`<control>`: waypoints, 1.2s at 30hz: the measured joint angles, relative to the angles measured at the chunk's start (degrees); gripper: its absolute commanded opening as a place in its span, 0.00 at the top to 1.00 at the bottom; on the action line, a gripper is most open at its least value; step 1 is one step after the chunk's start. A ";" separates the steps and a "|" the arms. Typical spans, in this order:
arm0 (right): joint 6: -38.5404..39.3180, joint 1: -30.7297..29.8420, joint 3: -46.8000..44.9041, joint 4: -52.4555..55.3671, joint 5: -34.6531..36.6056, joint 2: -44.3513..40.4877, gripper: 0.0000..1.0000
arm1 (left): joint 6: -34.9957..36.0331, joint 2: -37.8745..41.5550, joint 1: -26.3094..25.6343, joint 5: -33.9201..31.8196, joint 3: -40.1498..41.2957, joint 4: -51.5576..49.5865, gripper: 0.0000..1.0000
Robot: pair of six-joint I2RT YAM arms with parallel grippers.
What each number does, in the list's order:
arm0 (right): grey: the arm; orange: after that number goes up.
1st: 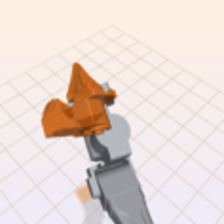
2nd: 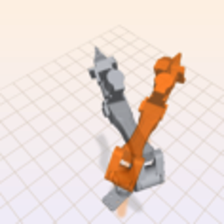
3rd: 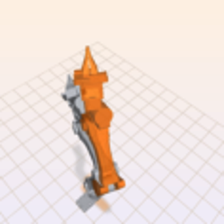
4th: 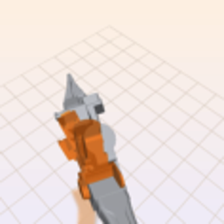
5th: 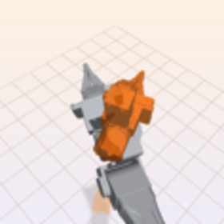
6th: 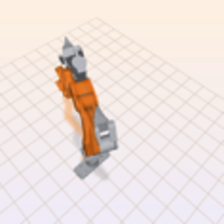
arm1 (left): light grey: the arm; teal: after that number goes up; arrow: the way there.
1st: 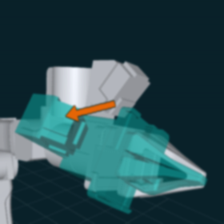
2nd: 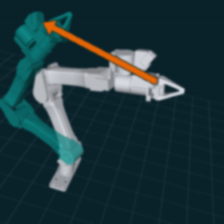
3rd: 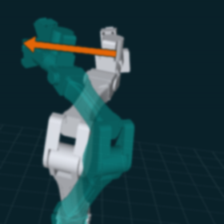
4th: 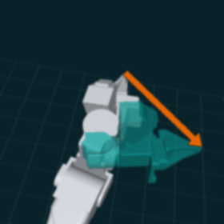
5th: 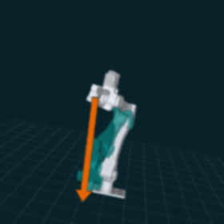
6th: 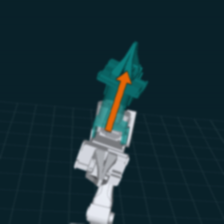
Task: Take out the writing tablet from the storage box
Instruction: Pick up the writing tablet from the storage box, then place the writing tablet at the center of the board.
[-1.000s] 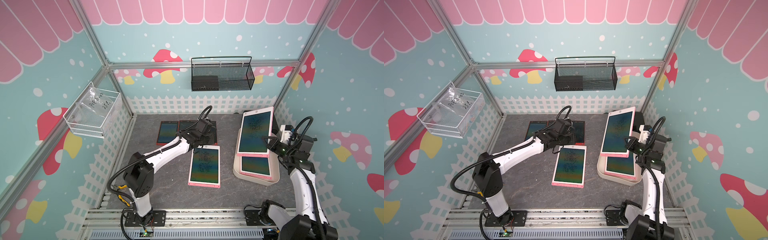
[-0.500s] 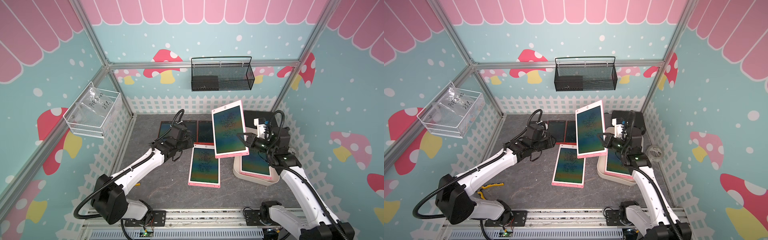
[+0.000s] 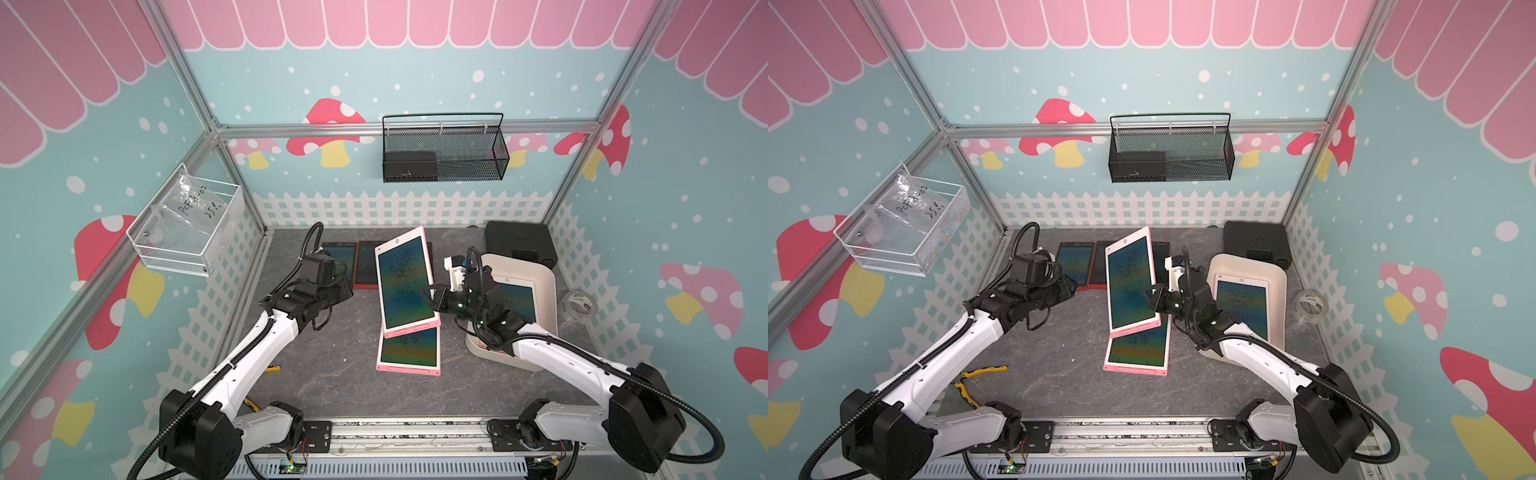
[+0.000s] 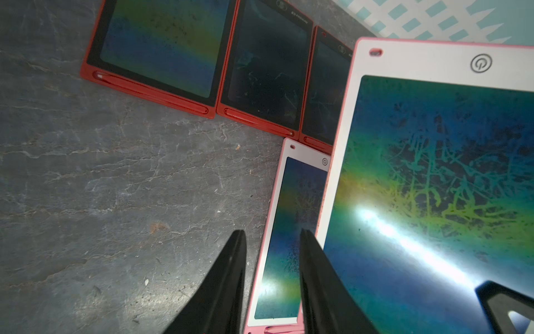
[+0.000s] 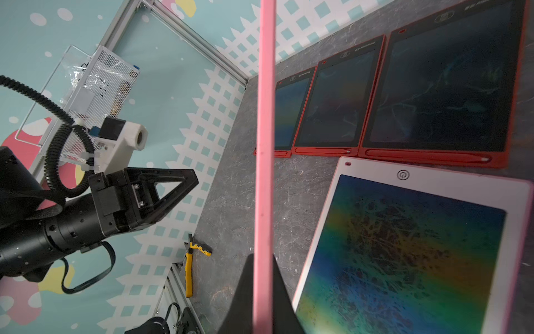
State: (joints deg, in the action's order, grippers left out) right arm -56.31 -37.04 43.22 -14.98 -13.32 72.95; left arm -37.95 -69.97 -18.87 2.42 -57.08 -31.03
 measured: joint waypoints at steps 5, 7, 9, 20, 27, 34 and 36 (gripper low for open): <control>-4.48 -6.08 -1.09 -6.97 4.79 7.19 1.00 | -0.04 0.02 3.13 1.97 1.46 -0.26 0.67; -5.77 -8.66 -0.66 -8.79 5.81 10.82 1.00 | -0.04 0.37 4.63 2.71 2.12 -0.24 0.67; -7.28 -10.78 0.37 -10.64 6.16 14.73 1.00 | -0.04 1.05 5.86 3.41 2.80 -0.26 0.67; -13.70 -17.35 5.70 -20.20 8.98 28.50 1.00 | -0.79 5.46 11.80 9.18 6.86 0.00 0.67; -18.51 -20.94 11.34 -25.53 11.39 37.24 1.00 | -0.37 6.86 17.46 12.98 7.52 -0.87 0.67; -23.52 -23.96 14.05 -28.68 14.40 42.47 1.00 | -0.20 10.27 19.45 15.13 7.63 -1.84 0.66; -24.35 -24.26 14.58 -29.24 15.06 43.25 1.00 | -0.20 10.99 19.56 15.43 7.72 -1.88 0.66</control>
State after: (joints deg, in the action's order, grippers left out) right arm -80.66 -61.30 57.80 -44.23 1.74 116.20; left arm -38.15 -58.98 0.69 17.85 -49.36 -32.91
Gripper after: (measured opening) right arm 0.068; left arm 0.340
